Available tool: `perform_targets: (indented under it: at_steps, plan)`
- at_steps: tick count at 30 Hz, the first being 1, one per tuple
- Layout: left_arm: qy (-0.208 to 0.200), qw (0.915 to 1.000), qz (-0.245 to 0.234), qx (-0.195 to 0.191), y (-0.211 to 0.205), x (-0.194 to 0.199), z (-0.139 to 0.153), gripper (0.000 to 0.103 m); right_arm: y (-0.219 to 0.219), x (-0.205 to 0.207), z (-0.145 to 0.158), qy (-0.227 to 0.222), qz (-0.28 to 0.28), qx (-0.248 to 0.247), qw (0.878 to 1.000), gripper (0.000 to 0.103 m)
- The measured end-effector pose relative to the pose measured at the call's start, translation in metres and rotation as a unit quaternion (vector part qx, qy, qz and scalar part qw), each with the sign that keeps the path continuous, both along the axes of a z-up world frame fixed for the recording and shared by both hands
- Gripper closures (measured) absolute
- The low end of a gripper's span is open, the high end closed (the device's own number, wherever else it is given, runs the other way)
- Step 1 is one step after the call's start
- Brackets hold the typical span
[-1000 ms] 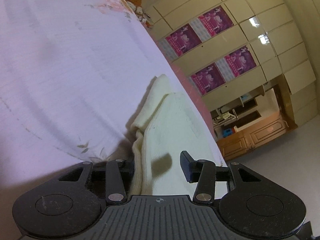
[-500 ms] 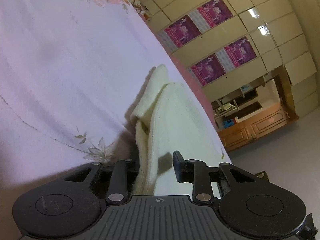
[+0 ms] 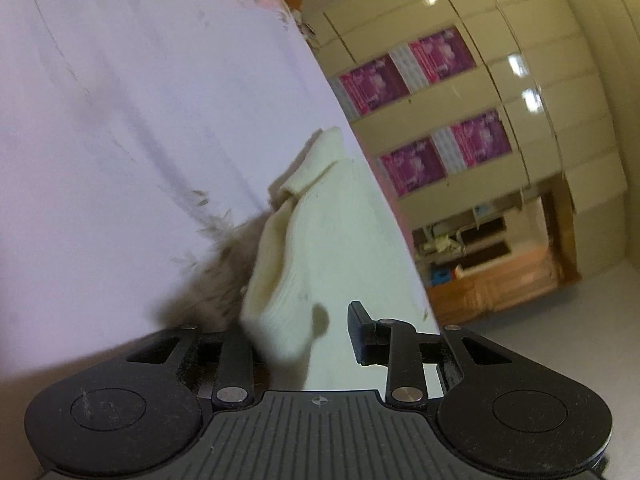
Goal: Fold small clothes
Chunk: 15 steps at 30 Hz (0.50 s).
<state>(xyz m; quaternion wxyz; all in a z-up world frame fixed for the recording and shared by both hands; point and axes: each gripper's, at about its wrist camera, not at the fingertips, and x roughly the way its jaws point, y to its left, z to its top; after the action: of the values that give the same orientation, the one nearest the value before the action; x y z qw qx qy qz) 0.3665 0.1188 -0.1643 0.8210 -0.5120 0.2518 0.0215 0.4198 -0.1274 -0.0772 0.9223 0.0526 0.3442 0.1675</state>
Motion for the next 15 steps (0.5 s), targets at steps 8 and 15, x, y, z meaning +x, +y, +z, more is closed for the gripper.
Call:
perform_targets:
  at_steps: [8, 15]
  plan:
    - [0.010, 0.9985, 0.049, -0.023, -0.004, 0.033, -0.016, 0.095, 0.002, 0.005, -0.002, -0.014, 0.004, -0.011, 1.000, 0.097]
    - [-0.018, 0.9965, -0.001, 0.082, -0.020, 0.046, 0.029, 0.096, -0.001, 0.008, -0.007, -0.009, -0.003, 0.001, 1.000, 0.101]
